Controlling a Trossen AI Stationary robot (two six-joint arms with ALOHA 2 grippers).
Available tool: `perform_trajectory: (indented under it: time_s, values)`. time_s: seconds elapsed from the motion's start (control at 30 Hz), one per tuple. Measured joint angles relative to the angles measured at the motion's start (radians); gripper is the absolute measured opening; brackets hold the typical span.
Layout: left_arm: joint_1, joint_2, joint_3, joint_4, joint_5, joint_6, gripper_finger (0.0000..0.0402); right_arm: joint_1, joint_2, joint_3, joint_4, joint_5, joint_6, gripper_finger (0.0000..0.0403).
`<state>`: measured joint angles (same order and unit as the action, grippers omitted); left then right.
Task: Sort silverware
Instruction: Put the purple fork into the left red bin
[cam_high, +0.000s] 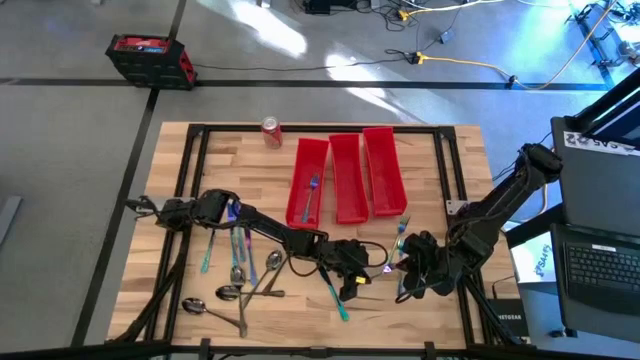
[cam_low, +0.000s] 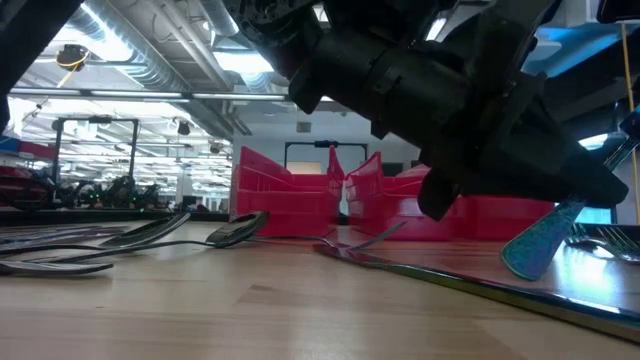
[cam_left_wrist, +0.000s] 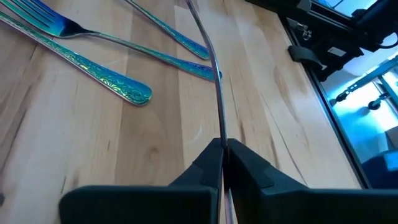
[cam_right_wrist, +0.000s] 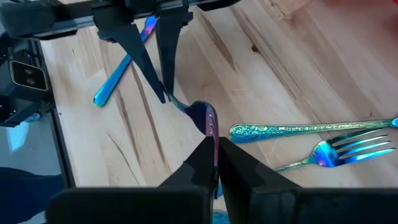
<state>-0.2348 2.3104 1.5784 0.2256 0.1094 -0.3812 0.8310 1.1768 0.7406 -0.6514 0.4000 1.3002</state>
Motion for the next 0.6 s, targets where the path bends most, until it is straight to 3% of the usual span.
perform_trajectory:
  time_s: [0.4,0.6]
  values:
    - [-0.001,0.0,0.0,0.004,-0.042,0.006,0.0001,-0.001,-0.01,0.077,-0.09,0.015,0.012,0.0144]
    - [0.0,-0.008,0.0,-0.006,-0.088,-0.008,0.0001,0.0,-0.01,0.217,-0.222,0.085,-0.031,0.0165]
